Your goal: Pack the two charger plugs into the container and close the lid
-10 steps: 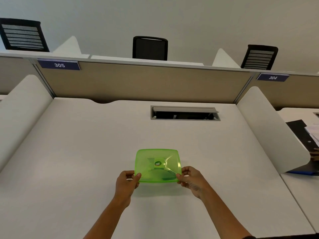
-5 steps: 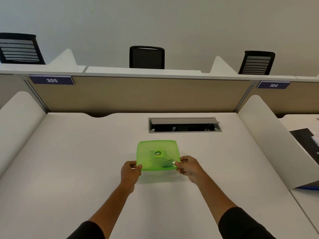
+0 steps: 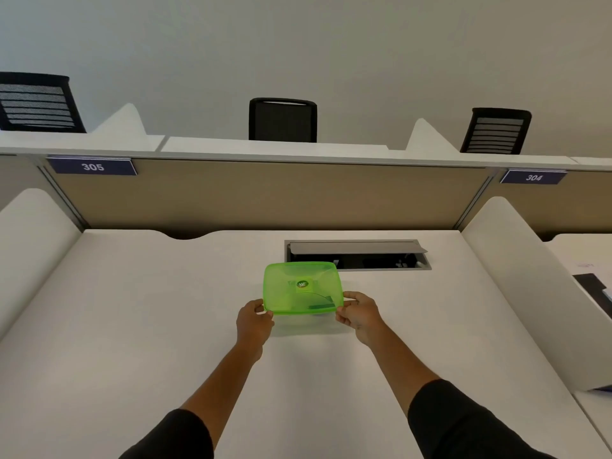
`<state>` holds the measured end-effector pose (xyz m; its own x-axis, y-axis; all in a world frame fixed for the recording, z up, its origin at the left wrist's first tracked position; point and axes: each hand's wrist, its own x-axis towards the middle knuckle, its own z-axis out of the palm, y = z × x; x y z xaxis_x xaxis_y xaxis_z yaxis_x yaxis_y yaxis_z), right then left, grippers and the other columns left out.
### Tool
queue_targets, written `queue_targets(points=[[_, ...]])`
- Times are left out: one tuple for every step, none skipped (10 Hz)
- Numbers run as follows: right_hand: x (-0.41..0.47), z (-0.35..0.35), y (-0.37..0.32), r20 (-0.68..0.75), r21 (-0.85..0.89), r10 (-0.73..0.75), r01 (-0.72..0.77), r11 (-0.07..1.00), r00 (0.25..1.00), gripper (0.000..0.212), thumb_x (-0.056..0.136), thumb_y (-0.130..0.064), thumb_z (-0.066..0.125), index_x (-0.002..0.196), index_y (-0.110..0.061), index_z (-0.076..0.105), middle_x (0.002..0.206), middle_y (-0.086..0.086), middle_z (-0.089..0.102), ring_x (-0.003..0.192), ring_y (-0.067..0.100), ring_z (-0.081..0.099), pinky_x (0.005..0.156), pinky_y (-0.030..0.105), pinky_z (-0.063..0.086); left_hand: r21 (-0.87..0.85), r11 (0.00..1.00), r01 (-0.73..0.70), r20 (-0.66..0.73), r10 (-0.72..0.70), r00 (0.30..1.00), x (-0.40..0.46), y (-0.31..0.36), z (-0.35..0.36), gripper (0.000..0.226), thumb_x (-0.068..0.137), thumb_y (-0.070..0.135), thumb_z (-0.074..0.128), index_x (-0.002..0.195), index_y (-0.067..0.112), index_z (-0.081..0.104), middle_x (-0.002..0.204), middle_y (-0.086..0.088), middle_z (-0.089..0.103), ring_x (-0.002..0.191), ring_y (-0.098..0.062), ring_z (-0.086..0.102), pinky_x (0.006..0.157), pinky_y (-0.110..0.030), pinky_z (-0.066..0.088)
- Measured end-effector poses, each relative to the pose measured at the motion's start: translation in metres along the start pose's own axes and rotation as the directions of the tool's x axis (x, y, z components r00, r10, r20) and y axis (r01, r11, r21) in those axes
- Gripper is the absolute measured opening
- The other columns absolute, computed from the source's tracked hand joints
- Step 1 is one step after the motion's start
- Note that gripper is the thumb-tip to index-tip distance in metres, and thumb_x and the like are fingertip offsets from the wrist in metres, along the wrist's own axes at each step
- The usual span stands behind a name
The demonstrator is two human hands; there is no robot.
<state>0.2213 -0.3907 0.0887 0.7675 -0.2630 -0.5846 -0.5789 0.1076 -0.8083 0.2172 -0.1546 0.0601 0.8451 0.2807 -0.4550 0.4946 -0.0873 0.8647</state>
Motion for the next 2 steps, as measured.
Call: queue_targets(points=[[0.002,0.002,0.002,-0.013,-0.005,-0.016,0.016,1.0,1.0,0.049,0.094,0.022,0.058,0.141,0.008,0.054,0.108,0.025,0.063,0.096,0.033,0.058,0.106,0.056,0.056,-0.005,1.0,-0.005,0.003,0.005,1.0,0.003,0.0,-0.001,0.045,0.099,0.004,0.062,0.144,0.004,0.058,0.138,-0.016,0.063,0.114,-0.046,0.072,0.089,-0.044,0.06],[-0.009,-0.002,0.004,-0.072,-0.142,-0.041,0.03,0.989,0.997,0.047,0.096,0.002,0.069,0.142,0.001,0.056,0.123,0.024,0.066,0.108,0.034,0.065,0.103,0.055,0.058,0.06,0.998,-0.011,-0.039,0.014,0.999,-0.007,0.003,-0.008,0.05,0.099,0.015,0.067,0.147,0.009,0.056,0.14,-0.014,0.061,0.124,-0.036,0.065,0.105,-0.049,0.056]])
